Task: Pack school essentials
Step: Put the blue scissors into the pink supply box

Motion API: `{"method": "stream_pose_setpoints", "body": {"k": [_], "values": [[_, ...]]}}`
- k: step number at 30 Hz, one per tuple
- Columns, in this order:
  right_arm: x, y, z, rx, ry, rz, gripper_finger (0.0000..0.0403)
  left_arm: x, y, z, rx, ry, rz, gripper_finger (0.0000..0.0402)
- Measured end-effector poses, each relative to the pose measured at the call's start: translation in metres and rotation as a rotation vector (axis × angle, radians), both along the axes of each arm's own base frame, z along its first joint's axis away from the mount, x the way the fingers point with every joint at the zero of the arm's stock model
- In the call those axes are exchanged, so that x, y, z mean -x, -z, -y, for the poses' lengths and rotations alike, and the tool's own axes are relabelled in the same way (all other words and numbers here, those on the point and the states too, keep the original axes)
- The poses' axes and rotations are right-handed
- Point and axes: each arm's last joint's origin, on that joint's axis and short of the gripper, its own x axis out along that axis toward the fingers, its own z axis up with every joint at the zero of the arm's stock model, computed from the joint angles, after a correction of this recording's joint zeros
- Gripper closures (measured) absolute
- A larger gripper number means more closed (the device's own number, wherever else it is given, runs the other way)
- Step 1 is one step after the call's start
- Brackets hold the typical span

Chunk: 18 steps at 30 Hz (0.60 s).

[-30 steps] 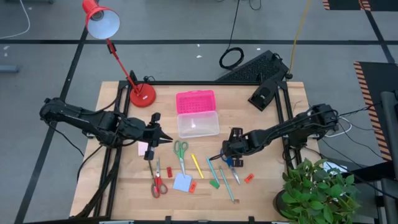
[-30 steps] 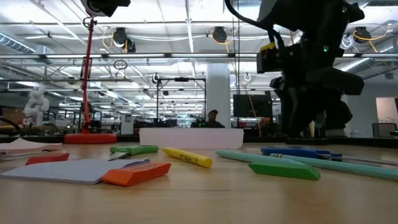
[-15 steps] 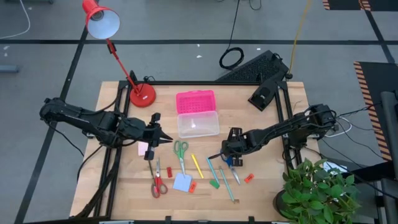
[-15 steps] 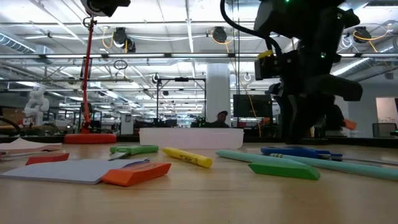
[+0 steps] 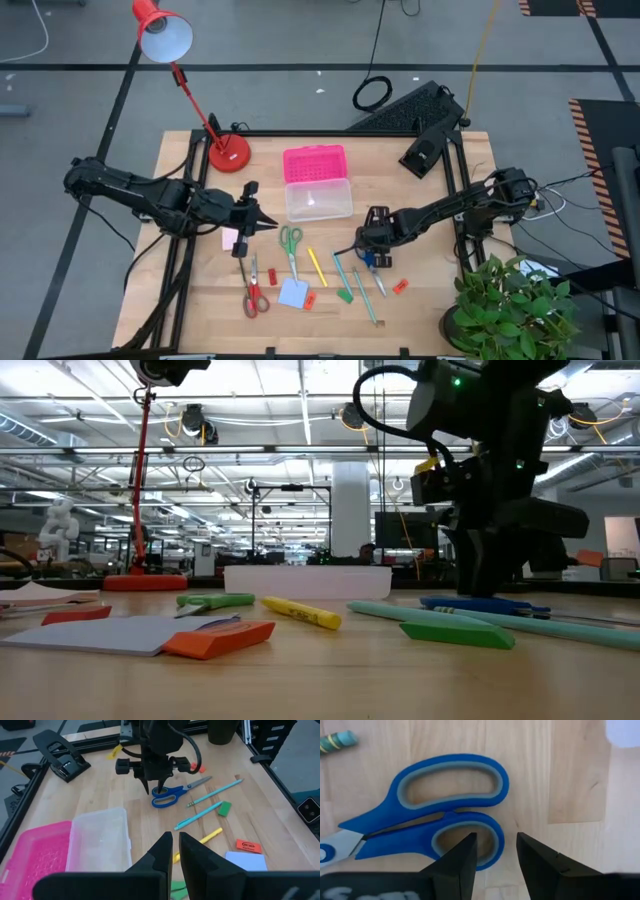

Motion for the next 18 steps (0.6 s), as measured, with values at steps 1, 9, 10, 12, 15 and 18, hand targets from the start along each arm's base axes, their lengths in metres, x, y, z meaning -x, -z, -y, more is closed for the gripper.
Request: {"method": "stream_pose_setpoints", "body": {"k": [1, 9, 10, 12, 15, 18], "values": [[0.0009, 0.0009, 0.0009, -0.001, 0.002, -0.001, 0.0273, 0.0, 0.0, 0.0, 0.0, 0.0, 0.0, 0.0364], [0.0072, 0.0088, 0.0095, -0.035, 0.025, -0.024, 0.0317, -0.0002, -0.0003, 0.0, -0.004, 0.003, 0.004, 0.0364], [0.0071, 0.009, 0.0099, -0.035, 0.022, -0.024, 0.0325, -0.0002, -0.0003, 0.0, -0.005, 0.003, 0.004, 0.0364], [0.0067, 0.0091, 0.0102, -0.036, 0.008, -0.021, 0.0343, -0.0002, -0.0003, 0.0, -0.005, 0.003, 0.004, 0.0364], [0.006, 0.0093, 0.0101, -0.036, -0.006, -0.015, 0.0366, -0.0002, -0.0003, 0.0001, -0.005, 0.003, 0.004, 0.0364], [0.0055, 0.0093, 0.0098, -0.041, -0.022, -0.011, 0.0376, -0.0002, -0.0003, 0.0, -0.005, 0.003, 0.004, 0.0364]]}}
